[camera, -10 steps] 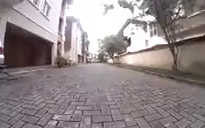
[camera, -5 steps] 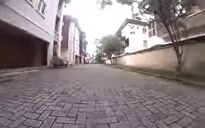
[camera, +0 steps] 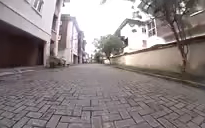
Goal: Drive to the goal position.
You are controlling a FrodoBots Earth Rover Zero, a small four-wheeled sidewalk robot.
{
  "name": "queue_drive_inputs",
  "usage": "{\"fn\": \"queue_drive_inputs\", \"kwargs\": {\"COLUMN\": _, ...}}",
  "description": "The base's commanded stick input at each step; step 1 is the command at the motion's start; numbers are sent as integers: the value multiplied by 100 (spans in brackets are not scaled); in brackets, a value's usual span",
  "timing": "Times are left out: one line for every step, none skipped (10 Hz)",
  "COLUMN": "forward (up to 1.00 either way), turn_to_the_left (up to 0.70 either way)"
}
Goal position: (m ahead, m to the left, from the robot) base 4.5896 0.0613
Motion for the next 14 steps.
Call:
{"fn": "queue_drive_inputs", "kwargs": {"forward": 70, "turn_to_the_left": 0}}
{"fn": "queue_drive_inputs", "kwargs": {"forward": 70, "turn_to_the_left": 0}}
{"fn": "queue_drive_inputs", "kwargs": {"forward": 70, "turn_to_the_left": 0}}
{"fn": "queue_drive_inputs", "kwargs": {"forward": 70, "turn_to_the_left": 0}}
{"fn": "queue_drive_inputs", "kwargs": {"forward": 70, "turn_to_the_left": 0}}
{"fn": "queue_drive_inputs", "kwargs": {"forward": 70, "turn_to_the_left": 0}}
{"fn": "queue_drive_inputs", "kwargs": {"forward": 70, "turn_to_the_left": 0}}
{"fn": "queue_drive_inputs", "kwargs": {"forward": 70, "turn_to_the_left": 0}}
{"fn": "queue_drive_inputs", "kwargs": {"forward": 70, "turn_to_the_left": 0}}
{"fn": "queue_drive_inputs", "kwargs": {"forward": 70, "turn_to_the_left": 0}}
{"fn": "queue_drive_inputs", "kwargs": {"forward": 70, "turn_to_the_left": 0}}
{"fn": "queue_drive_inputs", "kwargs": {"forward": 70, "turn_to_the_left": 0}}
{"fn": "queue_drive_inputs", "kwargs": {"forward": 70, "turn_to_the_left": 0}}
{"fn": "queue_drive_inputs", "kwargs": {"forward": 70, "turn_to_the_left": 0}}
